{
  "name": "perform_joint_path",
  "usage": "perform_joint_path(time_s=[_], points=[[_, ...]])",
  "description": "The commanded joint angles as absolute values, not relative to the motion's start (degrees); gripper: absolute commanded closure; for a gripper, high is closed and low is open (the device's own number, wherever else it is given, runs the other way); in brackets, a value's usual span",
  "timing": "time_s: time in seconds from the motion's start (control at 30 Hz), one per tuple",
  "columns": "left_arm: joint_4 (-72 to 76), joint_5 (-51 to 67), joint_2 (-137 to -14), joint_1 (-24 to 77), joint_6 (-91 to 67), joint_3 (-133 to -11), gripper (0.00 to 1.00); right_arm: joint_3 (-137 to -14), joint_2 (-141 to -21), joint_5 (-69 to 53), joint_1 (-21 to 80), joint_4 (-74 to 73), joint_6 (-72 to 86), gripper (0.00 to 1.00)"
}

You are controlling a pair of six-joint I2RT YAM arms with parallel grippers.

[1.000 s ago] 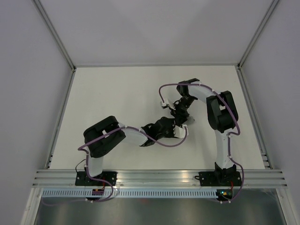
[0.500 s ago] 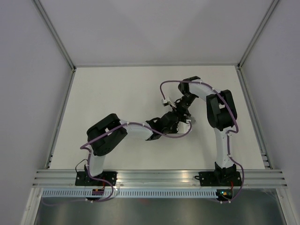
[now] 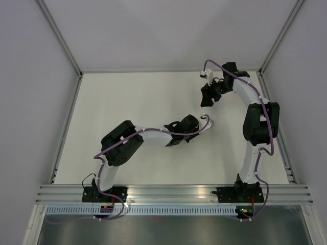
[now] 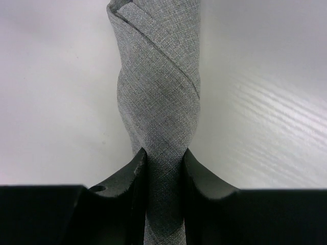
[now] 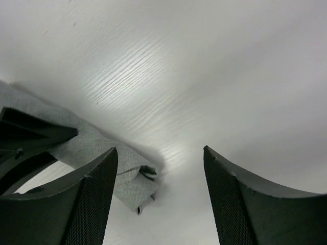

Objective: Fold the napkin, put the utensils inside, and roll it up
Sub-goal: Roll the napkin at the center of the board.

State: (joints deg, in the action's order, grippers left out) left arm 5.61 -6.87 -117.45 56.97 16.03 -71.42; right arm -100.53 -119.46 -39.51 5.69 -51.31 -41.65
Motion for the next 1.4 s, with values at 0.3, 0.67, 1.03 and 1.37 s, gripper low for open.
perform_joint_path(time_s=[0.3,0.67,1.03,1.37], points=[[-16.85,-11.87,-127.44,57.13,-12.73,-80.94,0.78,-89.66,-109.25,-31.99,2.81,-43.85,-25.84,0.32],[-21.09,-12.83,-132.01,57.13,-30.93,-84.64,0.77,-85.87,-112.23,-32.61,3.08,-45.26,-23.47,0.37],[-22.33,-15.20,-133.33,57.13,-41.13,-86.04,0.75,-85.69,-116.72,-30.41,8.69,-44.74,-22.68,0.39],[-22.41,-15.29,-135.61,56.78,-47.02,-87.71,0.74,-88.85,-121.46,-27.34,11.43,-40.52,-19.78,0.40]])
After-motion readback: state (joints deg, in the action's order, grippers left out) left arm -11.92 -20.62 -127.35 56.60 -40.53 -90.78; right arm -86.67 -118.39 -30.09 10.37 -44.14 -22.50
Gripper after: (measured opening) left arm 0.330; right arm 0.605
